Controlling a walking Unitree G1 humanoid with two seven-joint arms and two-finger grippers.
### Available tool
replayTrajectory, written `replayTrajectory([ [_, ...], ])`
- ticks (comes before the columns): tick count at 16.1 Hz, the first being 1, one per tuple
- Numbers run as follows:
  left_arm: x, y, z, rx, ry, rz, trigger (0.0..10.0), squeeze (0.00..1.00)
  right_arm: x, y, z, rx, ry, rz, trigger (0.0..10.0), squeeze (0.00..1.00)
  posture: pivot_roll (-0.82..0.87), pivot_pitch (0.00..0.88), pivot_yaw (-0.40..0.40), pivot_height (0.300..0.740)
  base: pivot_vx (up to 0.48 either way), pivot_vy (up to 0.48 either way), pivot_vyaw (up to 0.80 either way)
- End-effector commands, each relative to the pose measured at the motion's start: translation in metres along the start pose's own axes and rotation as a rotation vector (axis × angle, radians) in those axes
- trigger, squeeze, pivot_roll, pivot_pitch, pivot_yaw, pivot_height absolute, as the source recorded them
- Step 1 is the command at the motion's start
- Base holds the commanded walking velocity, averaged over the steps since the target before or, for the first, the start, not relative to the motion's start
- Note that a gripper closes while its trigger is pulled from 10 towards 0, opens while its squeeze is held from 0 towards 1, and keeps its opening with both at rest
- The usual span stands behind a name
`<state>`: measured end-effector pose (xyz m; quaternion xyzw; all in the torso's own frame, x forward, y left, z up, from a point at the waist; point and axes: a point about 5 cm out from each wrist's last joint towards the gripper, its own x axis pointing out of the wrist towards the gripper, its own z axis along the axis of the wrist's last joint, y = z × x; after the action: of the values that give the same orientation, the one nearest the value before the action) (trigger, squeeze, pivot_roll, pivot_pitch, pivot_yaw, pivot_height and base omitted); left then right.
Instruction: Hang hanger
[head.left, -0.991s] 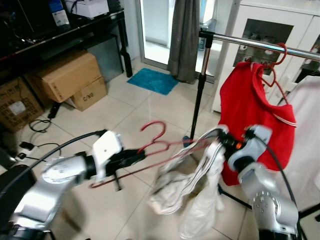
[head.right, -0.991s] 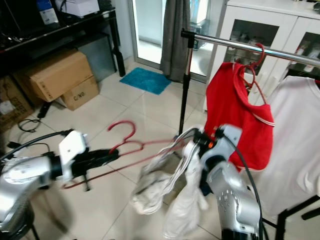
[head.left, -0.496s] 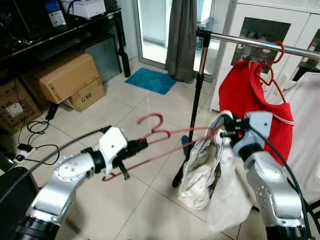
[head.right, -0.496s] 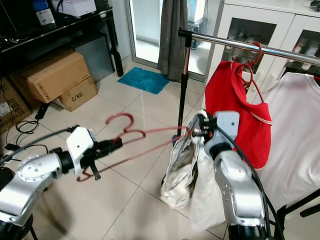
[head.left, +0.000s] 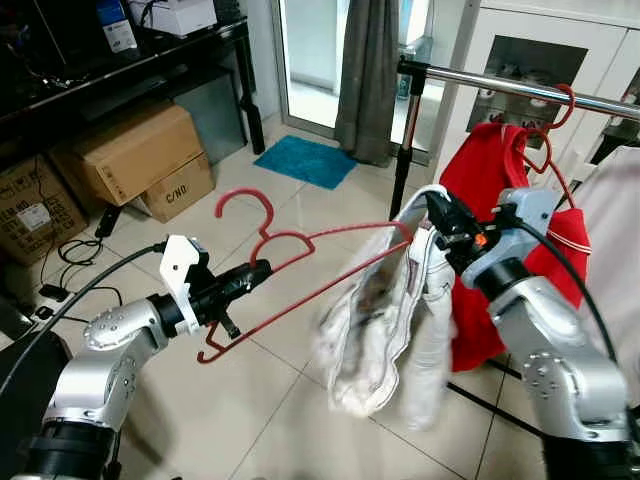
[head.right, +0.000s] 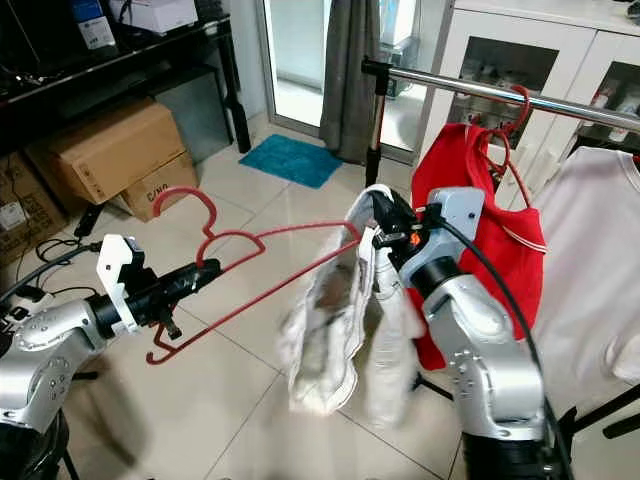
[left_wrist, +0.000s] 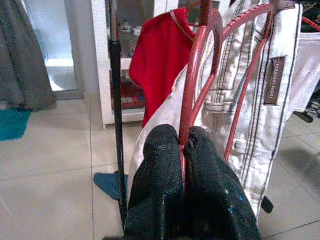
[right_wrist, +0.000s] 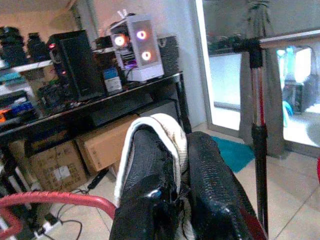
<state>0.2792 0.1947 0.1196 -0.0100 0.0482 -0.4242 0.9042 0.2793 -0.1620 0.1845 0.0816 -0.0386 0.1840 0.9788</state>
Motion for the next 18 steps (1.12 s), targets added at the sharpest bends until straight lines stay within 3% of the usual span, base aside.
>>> replayTrajectory([
  [1, -0.017, 0.014, -0.009, 0.003, 0.078, 0.091, 0.0, 0.00, -0.006, -0.008, 0.021, -0.090, -0.067, -0.044, 0.0, 0.00, -0.18, 0.000, 0.072, 0.740, 0.000, 0.000, 0.00],
  [3, -0.010, 0.011, -0.003, 0.124, 0.107, 0.049, 0.0, 0.00, -0.006, -0.013, 0.018, -0.190, -0.001, -0.113, 0.0, 0.00, -0.18, 0.000, 0.070, 0.740, 0.000, 0.000, 0.00],
  [4, -0.001, 0.009, 0.006, 0.192, 0.072, 0.021, 0.0, 0.00, -0.004, -0.017, 0.015, -0.257, 0.045, -0.171, 0.0, 0.00, -0.18, 0.000, 0.069, 0.740, 0.000, 0.000, 0.00],
  [8, 0.011, 0.006, 0.025, 0.229, -0.069, 0.022, 0.0, 0.00, 0.002, -0.020, 0.006, -0.278, 0.086, -0.267, 0.0, 0.00, -0.19, 0.000, 0.060, 0.740, 0.000, 0.000, 0.00],
  [10, 0.008, 0.003, 0.022, 0.218, -0.069, 0.013, 0.0, 0.00, 0.002, -0.030, 0.005, -0.280, 0.087, -0.385, 0.0, 0.00, -0.19, 0.000, 0.058, 0.740, 0.000, 0.000, 0.00],
  [11, 0.002, 0.005, 0.015, 0.238, -0.014, 0.041, 0.0, 0.00, -0.001, -0.041, 0.005, -0.323, 0.104, -0.457, 0.0, 0.00, -0.19, 0.000, 0.052, 0.740, 0.000, 0.000, 0.00],
  [12, -0.002, 0.010, 0.012, 0.270, 0.029, 0.088, 0.0, 0.00, -0.002, -0.046, 0.006, -0.411, 0.126, -0.464, 0.0, 0.00, -0.19, 0.000, 0.052, 0.740, 0.000, 0.000, 0.00],
  [14, -0.009, 0.026, 0.012, 0.320, 0.087, 0.217, 0.0, 0.00, -0.003, -0.050, 0.009, -0.472, 0.126, -0.454, 0.0, 0.00, -0.18, 0.000, 0.043, 0.740, 0.000, 0.000, 0.00],
  [16, -0.019, 0.046, 0.019, 0.352, 0.095, 0.371, 0.0, 0.00, 0.000, -0.040, 0.007, -0.296, 0.084, -0.303, 0.0, 0.00, -0.17, 0.000, 0.039, 0.740, 0.000, 0.000, 0.00],
  [18, -0.019, 0.051, 0.023, 0.357, 0.088, 0.415, 0.0, 0.00, 0.001, -0.023, 0.015, 0.015, -0.019, -0.125, 0.0, 0.00, -0.17, 0.000, 0.047, 0.740, 0.000, 0.000, 0.00],
])
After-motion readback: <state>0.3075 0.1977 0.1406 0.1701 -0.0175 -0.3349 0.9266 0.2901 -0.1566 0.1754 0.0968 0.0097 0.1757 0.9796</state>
